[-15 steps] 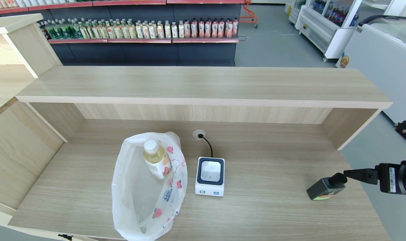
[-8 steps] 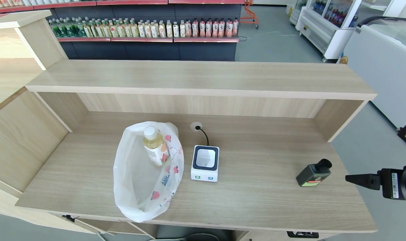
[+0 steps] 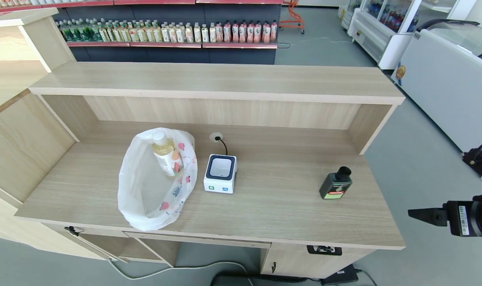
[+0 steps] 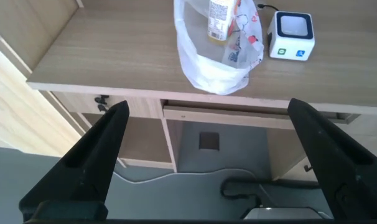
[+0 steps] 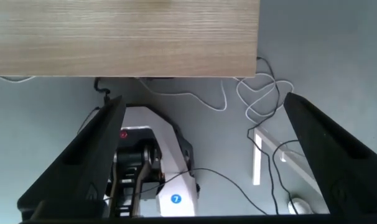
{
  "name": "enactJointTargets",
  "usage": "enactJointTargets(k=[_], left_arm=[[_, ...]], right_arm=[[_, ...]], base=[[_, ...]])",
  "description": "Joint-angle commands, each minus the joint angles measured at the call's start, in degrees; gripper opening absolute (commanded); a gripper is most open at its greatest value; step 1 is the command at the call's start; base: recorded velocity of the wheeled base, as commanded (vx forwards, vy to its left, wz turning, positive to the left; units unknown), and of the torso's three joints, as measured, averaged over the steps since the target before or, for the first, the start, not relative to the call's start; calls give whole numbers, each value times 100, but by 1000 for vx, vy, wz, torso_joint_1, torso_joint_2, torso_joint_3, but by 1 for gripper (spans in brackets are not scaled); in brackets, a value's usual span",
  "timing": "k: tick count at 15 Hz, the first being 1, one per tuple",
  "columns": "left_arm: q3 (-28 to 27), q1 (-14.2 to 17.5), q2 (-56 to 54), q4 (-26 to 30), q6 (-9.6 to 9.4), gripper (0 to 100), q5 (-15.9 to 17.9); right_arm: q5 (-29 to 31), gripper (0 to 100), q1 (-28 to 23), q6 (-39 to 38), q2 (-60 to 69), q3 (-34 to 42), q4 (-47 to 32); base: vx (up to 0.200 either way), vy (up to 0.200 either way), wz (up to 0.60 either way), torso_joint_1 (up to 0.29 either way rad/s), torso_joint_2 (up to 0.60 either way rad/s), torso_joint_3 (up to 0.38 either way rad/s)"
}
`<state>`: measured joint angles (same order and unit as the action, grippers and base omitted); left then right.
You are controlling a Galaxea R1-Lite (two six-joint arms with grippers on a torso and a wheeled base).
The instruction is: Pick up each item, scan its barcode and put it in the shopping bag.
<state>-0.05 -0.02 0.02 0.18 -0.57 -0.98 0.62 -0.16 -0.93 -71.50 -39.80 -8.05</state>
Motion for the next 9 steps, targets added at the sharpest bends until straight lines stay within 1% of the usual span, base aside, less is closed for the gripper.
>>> enactJointTargets(k=[1,3,4,6,8,9], left_arm=[[-4,2,-2,-1,-4,100,1],[-4,2,-2,-1,-4,100,1],[-4,2,-2,-1,-4,100,1],[-4,2,-2,-1,22,100,1],[-4,2,-2,-1,13,100,1],[-4,2,-2,-1,13,100,1]], right_arm=[[17,100,-46,154,-128,8,-13],[26,100,-309,682,-295,8,-4],[17,100,-459,1147,-444,-10,58],[-89,100,-432,1420,-681,-89,110],[-695,100,-134,1429,-1050,-221,268],[-844,100,-19,1455,-1305,-300,444]], base=[[0,-200,0,12,2,-2],[0,-200,0,5,5,-2],[0,-200,0,2,2,12],[0,0,0,0,0,0],[0,0,0,0,0,0],[0,0,0,0,0,0]])
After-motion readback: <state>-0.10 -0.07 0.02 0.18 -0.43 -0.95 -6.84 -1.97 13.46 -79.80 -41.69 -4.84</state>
